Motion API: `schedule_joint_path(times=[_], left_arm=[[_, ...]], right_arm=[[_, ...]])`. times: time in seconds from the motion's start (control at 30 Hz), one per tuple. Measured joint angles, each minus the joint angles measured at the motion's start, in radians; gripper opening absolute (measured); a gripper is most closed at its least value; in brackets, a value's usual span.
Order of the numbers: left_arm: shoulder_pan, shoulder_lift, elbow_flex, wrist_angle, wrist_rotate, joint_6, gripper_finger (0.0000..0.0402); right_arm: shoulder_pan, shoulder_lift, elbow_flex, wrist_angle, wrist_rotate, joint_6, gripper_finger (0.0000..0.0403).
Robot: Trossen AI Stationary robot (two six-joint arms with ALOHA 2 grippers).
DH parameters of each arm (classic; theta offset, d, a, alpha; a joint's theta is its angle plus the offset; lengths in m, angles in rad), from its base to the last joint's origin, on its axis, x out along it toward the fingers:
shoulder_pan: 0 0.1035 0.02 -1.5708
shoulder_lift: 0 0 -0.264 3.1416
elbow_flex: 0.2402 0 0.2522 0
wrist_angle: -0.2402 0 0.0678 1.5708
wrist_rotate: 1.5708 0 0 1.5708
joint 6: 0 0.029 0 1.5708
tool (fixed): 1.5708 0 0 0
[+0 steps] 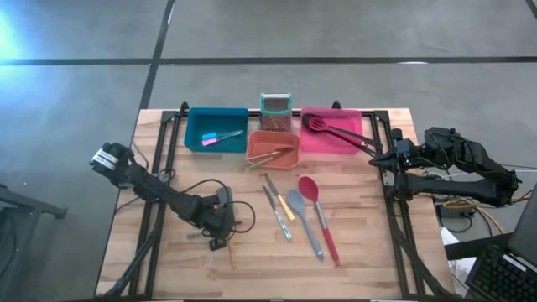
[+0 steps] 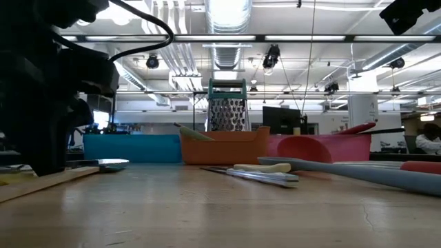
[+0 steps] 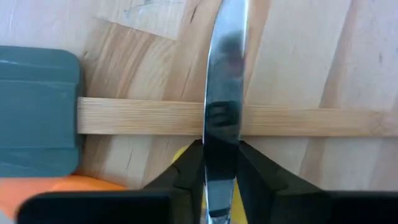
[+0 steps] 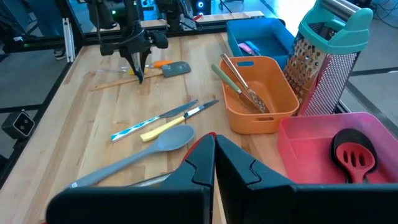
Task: Pick & Place Kitchen Items
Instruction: Put the silver table knife into the brown bin
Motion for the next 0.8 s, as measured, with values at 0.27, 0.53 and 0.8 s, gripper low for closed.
schedule_joint_path(times=[0.27,0.53,0.8], left_arm=[[0.001,-0.043,-0.003,-0.002,0.006,-0.045,0.0067],[0.019,-0.132,0.069,-0.193,0.117,-0.049,0.0005],[0.125,-0.179,0.218,-0.417,0.116,0.028,0.0005]], right_arm=[[0.0,0.0,0.0,0.0,0.0,0.0,0.0009],[0.0,0.0,0.0,0.0,0.0,0.0,0.0009],[0.0,0.0,0.0,0.0,0.0,0.0,0.0008]])
